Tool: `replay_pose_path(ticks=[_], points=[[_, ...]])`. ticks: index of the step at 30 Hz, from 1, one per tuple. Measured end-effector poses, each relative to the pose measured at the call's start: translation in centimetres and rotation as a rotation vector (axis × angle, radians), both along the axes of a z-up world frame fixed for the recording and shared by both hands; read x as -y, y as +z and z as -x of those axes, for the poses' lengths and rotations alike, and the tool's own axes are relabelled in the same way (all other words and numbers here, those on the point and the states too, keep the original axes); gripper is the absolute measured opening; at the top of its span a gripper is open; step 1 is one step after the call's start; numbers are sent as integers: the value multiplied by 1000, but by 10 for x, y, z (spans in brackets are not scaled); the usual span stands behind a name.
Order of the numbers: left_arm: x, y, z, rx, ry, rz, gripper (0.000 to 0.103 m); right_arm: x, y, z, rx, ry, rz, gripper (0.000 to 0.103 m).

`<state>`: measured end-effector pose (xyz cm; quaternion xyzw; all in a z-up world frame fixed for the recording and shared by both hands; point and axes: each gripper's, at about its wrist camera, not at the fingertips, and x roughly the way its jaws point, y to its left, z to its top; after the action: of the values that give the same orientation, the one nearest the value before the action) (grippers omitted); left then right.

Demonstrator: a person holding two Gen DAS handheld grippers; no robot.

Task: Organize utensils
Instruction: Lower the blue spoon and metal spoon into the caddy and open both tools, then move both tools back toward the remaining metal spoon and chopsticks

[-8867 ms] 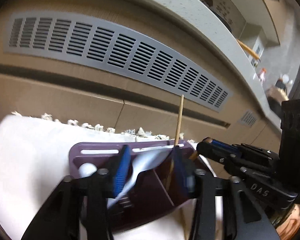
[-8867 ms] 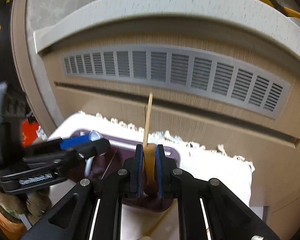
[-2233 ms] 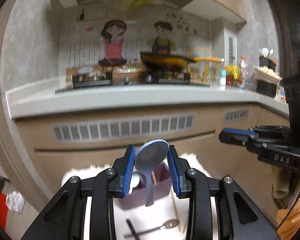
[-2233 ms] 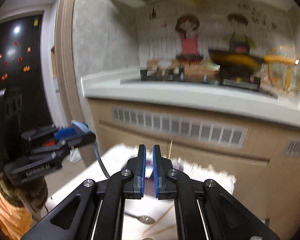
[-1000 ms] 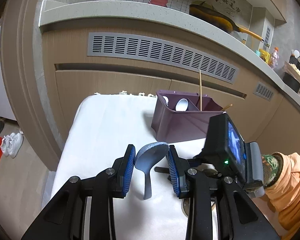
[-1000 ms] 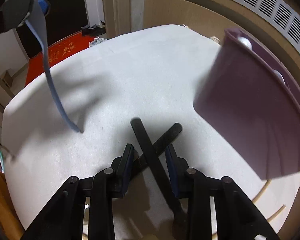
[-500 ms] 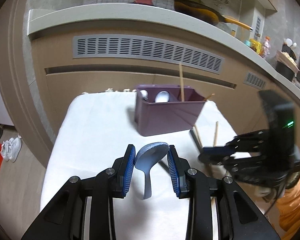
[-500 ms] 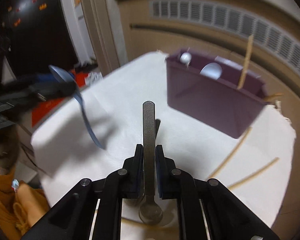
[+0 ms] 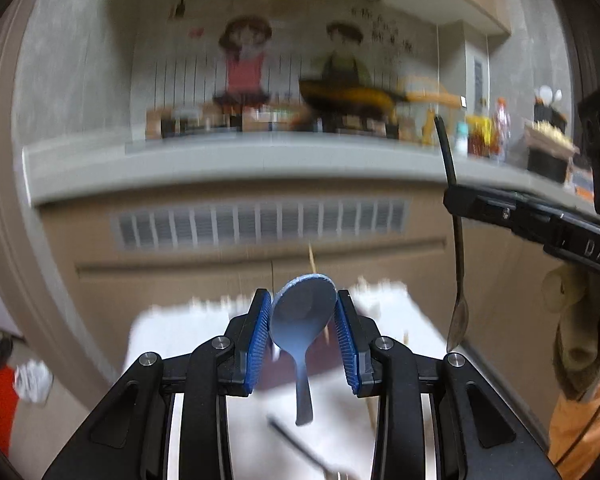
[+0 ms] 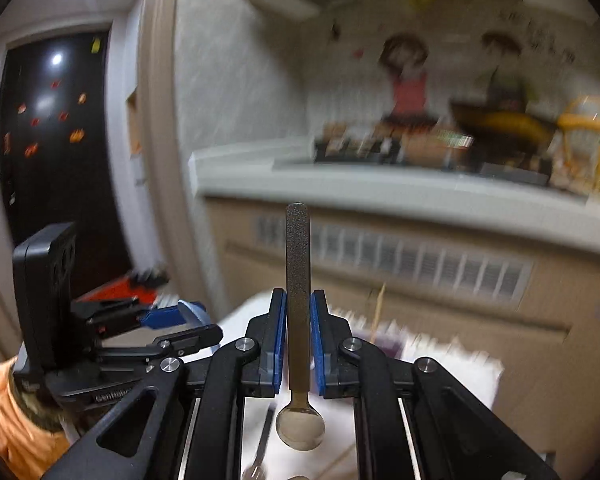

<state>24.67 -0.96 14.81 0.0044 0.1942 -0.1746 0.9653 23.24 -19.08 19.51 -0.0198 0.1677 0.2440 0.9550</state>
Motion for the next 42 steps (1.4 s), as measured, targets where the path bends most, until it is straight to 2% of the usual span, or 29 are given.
replay_pose_path(ticks=[4,6,9,14,18,24,28,29,32,37,39,42], points=[[5,38,-34,82,2,33,34,1,30,-36,71,-84,7,11],[5,41,-52,99,15,43,34,1,30,-54,67,-106,2,11],[5,30,-84,69,13,71,34,-1,19,-86,55,-138,-7,11],[10,-14,-129,13,29,76,34,-6,-26,-123,33,-179,2,11],[8,-60,-159,-92,20,107,34,-10,-66,-140,27,-201,37,11],[8,-123,-181,-253,16,125,34,-11,-133,-172,-166,-181,57,11],[9,-132,-172,-217,48,75,36,-11,-169,-183,-280,-180,78,13],[9,-131,-170,-217,45,79,37,-11,-174,-184,-297,-182,86,16],[4,-126,-159,-203,48,92,41,-10,-180,-179,-306,-179,97,41],[-1,-115,-137,-157,93,44,47,-6,-170,-155,-237,-209,129,47],[-1,-114,-127,-160,91,30,49,-5,-164,-141,-215,-225,150,69],[-1,-113,-110,-168,89,7,55,-6,-159,-117,-182,-237,180,74]])
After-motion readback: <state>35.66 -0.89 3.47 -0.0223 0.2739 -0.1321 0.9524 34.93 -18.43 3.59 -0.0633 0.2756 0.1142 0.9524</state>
